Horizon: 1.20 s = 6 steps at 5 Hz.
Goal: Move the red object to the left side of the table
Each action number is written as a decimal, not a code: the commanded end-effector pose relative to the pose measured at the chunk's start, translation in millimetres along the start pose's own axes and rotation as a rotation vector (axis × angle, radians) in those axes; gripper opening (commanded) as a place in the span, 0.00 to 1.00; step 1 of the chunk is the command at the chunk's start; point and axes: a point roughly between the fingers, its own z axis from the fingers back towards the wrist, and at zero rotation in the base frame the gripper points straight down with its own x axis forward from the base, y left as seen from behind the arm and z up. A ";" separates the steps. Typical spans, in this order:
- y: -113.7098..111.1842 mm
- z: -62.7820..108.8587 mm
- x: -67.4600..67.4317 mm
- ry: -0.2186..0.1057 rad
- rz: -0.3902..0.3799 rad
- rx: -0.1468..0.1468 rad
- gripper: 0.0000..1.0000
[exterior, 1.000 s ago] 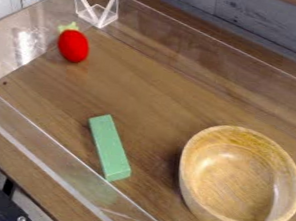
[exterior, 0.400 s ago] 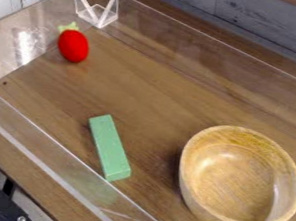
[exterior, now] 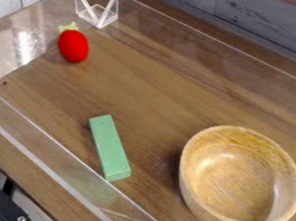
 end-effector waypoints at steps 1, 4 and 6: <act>-2.9 -2.2 1.2 -0.069 0.079 -0.031 0.00; -9.9 -31.7 -6.3 -0.174 0.325 0.013 1.00; -23.3 -22.2 -13.0 -0.194 0.429 0.043 1.00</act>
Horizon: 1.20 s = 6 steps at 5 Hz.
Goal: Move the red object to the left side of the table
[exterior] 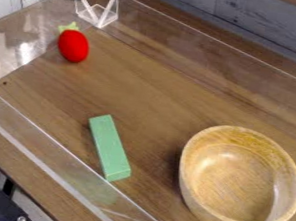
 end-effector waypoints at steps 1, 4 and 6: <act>-18.0 28.2 -5.3 0.014 0.069 -0.047 0.00; -19.8 -7.4 -19.6 -0.004 0.124 -0.033 0.00; -14.9 -11.3 -18.8 0.005 0.153 -0.013 1.00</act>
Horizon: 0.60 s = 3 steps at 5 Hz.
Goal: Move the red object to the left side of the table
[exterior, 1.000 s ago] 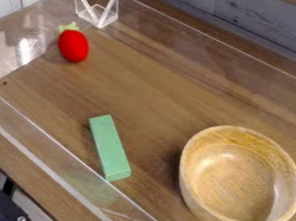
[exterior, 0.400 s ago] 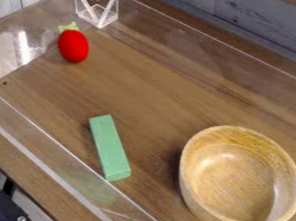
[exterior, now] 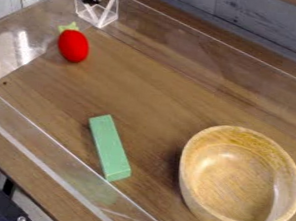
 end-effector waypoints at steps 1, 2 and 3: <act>-9.3 16.1 3.2 0.033 0.044 -0.035 1.00; -14.9 25.8 8.5 0.047 0.110 -0.029 1.00; -23.1 35.2 8.8 0.066 0.177 -0.020 1.00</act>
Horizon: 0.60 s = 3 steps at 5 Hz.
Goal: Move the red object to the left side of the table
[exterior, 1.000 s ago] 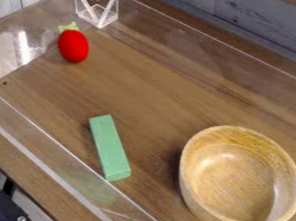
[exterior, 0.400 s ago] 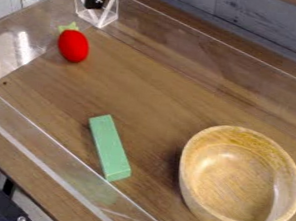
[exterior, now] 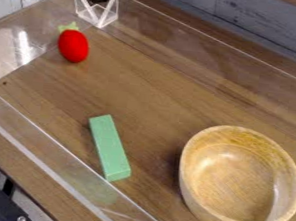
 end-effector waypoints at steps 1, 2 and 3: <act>-6.8 21.9 -5.1 0.038 0.062 -0.037 1.00; -7.4 18.0 -4.0 0.046 0.063 -0.001 1.00; -10.1 13.8 -1.7 0.054 0.063 0.032 1.00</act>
